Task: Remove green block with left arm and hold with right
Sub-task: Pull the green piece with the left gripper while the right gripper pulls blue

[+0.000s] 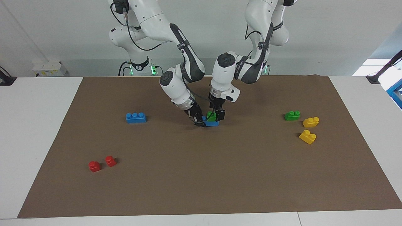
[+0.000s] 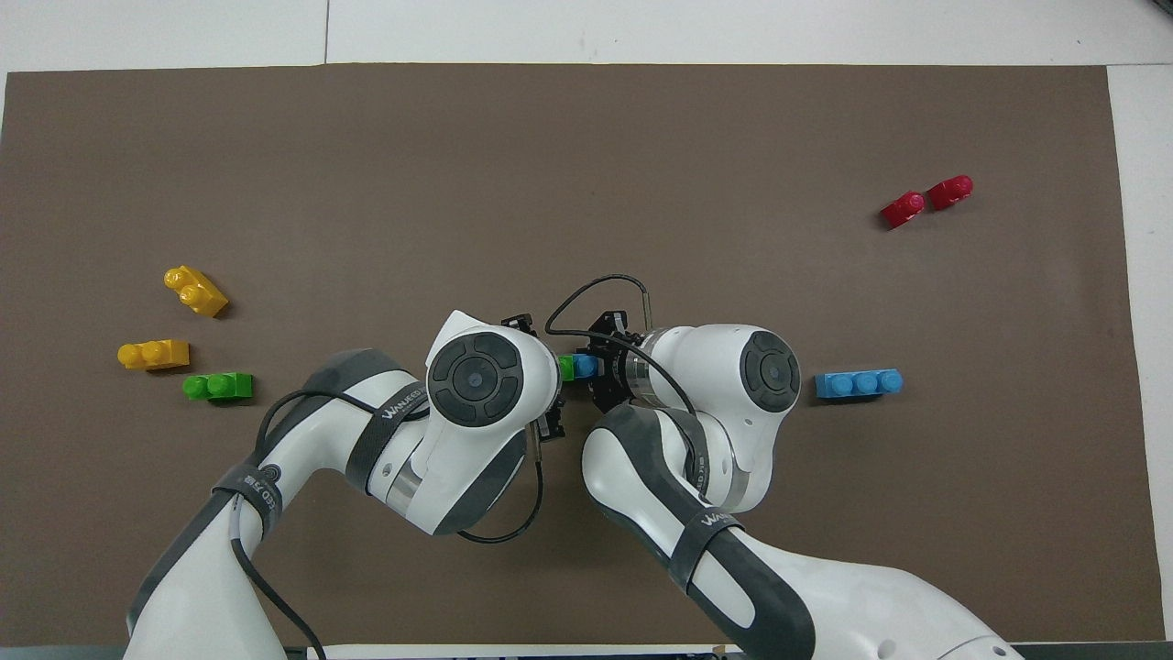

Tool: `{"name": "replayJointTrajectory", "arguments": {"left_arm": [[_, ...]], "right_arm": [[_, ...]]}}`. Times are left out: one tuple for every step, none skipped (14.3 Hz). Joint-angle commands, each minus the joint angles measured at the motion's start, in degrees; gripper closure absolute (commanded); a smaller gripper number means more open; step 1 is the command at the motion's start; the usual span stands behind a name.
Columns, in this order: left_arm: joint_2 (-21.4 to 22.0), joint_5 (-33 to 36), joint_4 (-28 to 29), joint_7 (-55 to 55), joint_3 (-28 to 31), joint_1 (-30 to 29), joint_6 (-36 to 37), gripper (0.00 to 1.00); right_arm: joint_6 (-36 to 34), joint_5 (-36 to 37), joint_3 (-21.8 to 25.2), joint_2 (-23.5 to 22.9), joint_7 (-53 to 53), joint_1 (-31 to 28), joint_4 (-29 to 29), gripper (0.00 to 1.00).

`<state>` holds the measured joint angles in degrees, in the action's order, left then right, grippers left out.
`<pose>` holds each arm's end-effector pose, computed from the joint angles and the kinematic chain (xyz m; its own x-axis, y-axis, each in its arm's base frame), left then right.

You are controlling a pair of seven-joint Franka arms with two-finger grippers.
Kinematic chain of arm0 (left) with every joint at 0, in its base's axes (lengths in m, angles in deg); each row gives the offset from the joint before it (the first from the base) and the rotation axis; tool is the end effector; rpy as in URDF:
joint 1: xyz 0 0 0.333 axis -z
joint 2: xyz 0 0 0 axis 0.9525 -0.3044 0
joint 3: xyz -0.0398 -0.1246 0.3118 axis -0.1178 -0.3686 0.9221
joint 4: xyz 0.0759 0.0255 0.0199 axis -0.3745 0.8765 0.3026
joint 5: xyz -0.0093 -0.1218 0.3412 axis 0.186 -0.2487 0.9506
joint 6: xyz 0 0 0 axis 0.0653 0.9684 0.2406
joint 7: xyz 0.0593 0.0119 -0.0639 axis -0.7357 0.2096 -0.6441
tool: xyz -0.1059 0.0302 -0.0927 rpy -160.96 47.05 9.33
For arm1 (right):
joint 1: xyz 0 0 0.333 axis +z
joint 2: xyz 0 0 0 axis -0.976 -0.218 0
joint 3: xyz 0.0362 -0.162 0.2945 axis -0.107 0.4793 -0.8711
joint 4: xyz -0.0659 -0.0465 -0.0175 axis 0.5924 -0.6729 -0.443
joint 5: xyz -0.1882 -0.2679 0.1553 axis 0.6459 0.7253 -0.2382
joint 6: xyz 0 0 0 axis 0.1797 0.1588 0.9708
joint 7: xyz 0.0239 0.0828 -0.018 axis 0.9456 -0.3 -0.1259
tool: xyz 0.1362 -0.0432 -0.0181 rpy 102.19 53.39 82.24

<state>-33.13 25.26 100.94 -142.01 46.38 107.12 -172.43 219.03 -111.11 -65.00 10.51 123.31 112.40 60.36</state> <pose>0.4347 -0.3629 0.3517 -0.1959 0.9763 -0.0924 0.9790 0.2001 0.0390 0.4893 0.3351 0.2859 0.0972 -0.8862 -0.4530 -0.9908 -0.0429 -0.1287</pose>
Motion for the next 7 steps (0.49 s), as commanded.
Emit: {"name": "replayJointTrajectory", "arguments": {"left_arm": [[0.52,0.07,1.74,-1.55,0.83,1.1,-2.23,0.11],[0.52,0.07,1.74,-1.82,0.83,1.36,-2.14,0.4],[0.52,0.07,1.66,-1.73,0.91,1.8,-1.97,0.94],[0.52,0.16,1.66,-1.3,0.91,1.8,-2.23,1.0],[0.52,0.08,1.4,-1.47,0.91,1.8,-2.23,1.0],[0.43,0.16,1.13,-1.38,0.83,1.8,-2.06,1.0],[0.43,0.16,1.13,-1.29,0.91,1.89,-2.14,1.0]], "right_arm": [[0.8,-2.26,-0.5,-0.18,-3.3,-1.67,1.14,1.0],[0.8,-2.26,-0.5,-0.18,-3.3,-1.94,1.41,1.0],[0.8,-2.26,-0.5,-0.18,-3.3,-2.12,1.41,1.0],[0.8,-2.26,-0.5,-0.09,-3.3,-2.12,1.41,1.0],[0.8,-2.26,-0.5,-0.09,-3.3,-2.12,1.41,1.0],[0.72,-2.26,-0.5,-0.09,-3.3,-2.12,1.41,1.0],[0.63,-2.26,-0.5,-0.09,-3.3,-2.2,1.41,1.0]]}}
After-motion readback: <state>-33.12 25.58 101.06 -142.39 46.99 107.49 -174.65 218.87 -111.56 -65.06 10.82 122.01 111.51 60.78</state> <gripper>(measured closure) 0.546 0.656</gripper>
